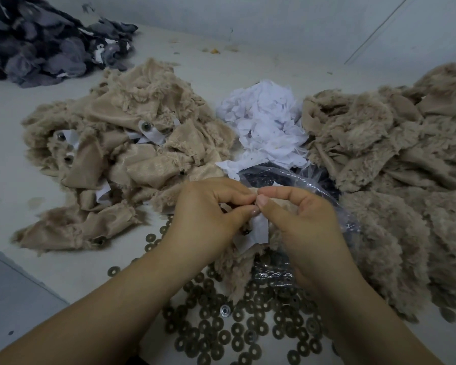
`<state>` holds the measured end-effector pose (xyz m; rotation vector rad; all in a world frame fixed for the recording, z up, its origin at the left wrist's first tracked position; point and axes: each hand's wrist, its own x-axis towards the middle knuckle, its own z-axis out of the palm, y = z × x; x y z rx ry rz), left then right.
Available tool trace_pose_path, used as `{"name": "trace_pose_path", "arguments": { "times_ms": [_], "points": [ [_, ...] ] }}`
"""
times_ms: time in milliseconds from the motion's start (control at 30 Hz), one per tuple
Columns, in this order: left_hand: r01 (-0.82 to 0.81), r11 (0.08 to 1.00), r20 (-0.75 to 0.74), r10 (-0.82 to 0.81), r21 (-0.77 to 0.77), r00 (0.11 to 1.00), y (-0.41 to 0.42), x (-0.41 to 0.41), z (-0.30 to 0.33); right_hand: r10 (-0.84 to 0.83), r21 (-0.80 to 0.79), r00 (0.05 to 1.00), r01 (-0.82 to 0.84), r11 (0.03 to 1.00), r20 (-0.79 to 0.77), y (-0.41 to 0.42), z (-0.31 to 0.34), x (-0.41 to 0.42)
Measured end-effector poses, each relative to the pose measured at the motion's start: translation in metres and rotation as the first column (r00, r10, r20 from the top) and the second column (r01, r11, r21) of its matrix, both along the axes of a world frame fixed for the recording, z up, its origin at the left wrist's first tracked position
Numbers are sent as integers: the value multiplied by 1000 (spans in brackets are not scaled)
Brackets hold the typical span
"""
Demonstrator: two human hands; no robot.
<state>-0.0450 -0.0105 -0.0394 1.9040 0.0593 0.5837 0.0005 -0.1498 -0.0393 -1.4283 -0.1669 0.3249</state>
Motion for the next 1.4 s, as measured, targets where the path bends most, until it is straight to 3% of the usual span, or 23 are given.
{"name": "trace_pose_path", "arguments": {
  "times_ms": [267,600,967,1167,1300,1400],
  "points": [
    [57,998,12,-57,-39,998,1,5,0,-29,-12,998,30,999,56,3,-2,-4],
    [58,997,-23,-56,59,998,1,6,-1,-52,-111,992,65,992,111,5,-6,-6],
    [81,995,-26,-80,61,996,2,8,-8,-47,-169,986,74,983,158,7,-7,-7],
    [62,994,14,-63,86,998,2,7,-11,-35,-129,988,54,990,148,6,-6,-6],
    [61,979,48,-72,196,996,4,6,-12,-26,-84,991,37,996,131,7,-5,-6],
    [52,979,107,-74,198,991,8,7,-6,-5,66,1000,6,998,-14,7,-4,-5]
  ]
}}
